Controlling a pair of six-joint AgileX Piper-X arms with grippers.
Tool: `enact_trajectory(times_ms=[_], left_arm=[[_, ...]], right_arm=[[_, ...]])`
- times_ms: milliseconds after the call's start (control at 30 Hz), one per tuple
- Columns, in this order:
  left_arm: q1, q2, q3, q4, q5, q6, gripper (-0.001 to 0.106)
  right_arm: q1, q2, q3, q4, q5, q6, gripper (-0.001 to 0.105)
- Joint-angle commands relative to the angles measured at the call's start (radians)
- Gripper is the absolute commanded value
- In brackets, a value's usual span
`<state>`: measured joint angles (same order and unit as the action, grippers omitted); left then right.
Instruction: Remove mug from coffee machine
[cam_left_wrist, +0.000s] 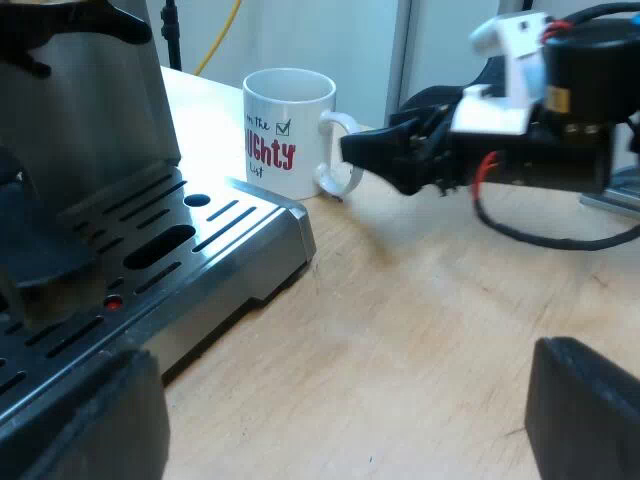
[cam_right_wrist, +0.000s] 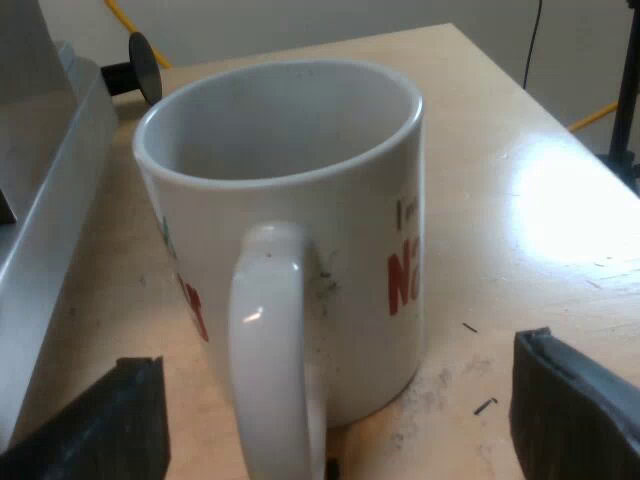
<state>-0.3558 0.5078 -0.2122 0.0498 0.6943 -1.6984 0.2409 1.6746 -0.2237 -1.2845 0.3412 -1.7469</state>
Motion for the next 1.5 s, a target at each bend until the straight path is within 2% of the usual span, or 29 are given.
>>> enact_trajectory(times_ms=[33, 200, 500, 600, 733, 833, 967, 1067, 1167, 1300, 1500], left_arm=[[-0.005, 0.001, -0.006, -0.003, -0.010, -0.010, 0.081], [-0.005, 0.001, -0.006, -0.003, -0.010, -0.010, 0.081], [-0.005, 0.001, -0.006, -0.003, -0.010, -0.010, 0.081], [-0.005, 0.001, -0.006, -0.003, -0.010, -0.010, 0.081], [-0.005, 0.001, -0.006, -0.003, -0.010, -0.010, 0.081], [-0.005, 0.001, -0.006, -0.003, -0.026, -0.010, 0.081], [-0.005, 0.001, -0.006, -0.003, -0.049, -0.019, 0.081], [-0.005, 0.001, -0.022, -0.003, -0.068, -0.071, 0.080], [-0.005, 0.001, -0.047, -0.003, -0.105, -0.078, 0.079], [-0.005, 0.001, -0.089, -0.003, -0.161, -0.078, 0.079], [-0.005, 0.001, -0.136, -0.003, -0.174, -0.101, 0.079]], right_arm=[[-0.005, -0.059, 0.041, -0.012, -0.006, -0.002, 0.071], [0.027, -0.173, 0.094, 0.035, -0.009, -0.002, 0.071], [0.130, -0.454, 0.098, 0.464, -0.003, -0.002, 0.071], [0.135, -0.569, 0.091, 0.612, -0.003, 0.016, 0.071], [0.135, -0.707, 0.033, 0.928, -0.012, 0.036, 0.071], [0.135, -0.792, -0.019, 1.116, -0.061, 0.070, 0.071], [0.135, -0.856, -0.067, 1.222, -0.089, 0.085, 0.071], [0.135, -0.908, -0.106, 1.294, -0.092, 0.085, 0.071], [0.135, -0.948, -0.138, 1.358, -0.095, 0.085, 0.071], [0.135, -0.985, -0.196, 1.483, -0.159, 0.085, 0.071], [0.135, -0.999, -0.271, 1.588, -0.254, 0.082, 0.071]])
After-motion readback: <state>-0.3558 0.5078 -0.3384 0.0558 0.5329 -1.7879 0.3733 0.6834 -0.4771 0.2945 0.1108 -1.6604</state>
